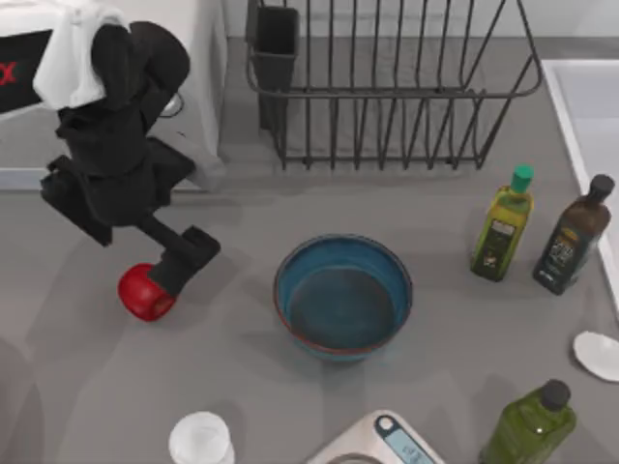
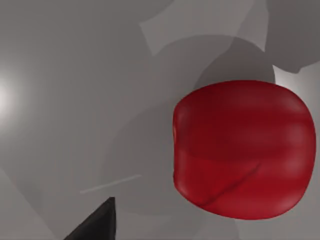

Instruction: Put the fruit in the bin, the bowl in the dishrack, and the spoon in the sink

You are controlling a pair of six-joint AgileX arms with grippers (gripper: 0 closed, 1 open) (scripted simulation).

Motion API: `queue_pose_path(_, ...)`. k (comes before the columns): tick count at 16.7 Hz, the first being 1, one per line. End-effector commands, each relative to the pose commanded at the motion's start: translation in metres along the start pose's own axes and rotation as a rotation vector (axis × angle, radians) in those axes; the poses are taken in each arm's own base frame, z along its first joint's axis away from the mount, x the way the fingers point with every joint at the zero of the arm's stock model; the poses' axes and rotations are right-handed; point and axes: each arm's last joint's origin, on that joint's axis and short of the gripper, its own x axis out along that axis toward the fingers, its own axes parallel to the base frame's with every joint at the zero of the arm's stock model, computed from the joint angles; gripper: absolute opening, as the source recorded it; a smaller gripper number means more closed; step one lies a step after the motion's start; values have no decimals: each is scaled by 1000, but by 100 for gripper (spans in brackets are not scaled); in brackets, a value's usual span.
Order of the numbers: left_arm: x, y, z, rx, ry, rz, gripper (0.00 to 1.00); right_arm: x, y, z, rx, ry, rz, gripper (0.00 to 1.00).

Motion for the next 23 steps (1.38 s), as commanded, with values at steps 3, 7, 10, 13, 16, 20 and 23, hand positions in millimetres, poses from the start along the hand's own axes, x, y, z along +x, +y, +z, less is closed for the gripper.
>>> queue_pose_path(3,0,0,0,0,0,0,100,0,0,0,0,0,0,100)
queue_pose_path(7,12,1,-1,0,3,-1,100,0,0,0,0,0,0,100)
queue_pose_path(10,42,1,2,-1,-9,3,100,0,0,0,0,0,0,100)
queue_pose_path(13,67,0,0,0,-3,1,100,0,0,0,0,0,0,100)
queue_pose_path(16,70,0,0,0,0,0,100,0,0,0,0,0,0,100)
queue_pose_path(20,70,0,0,0,0,0,77,0,0,0,0,0,0,100)
queue_pose_path(23,70,0,0,0,0,0,55,0,0,0,0,0,0,100)
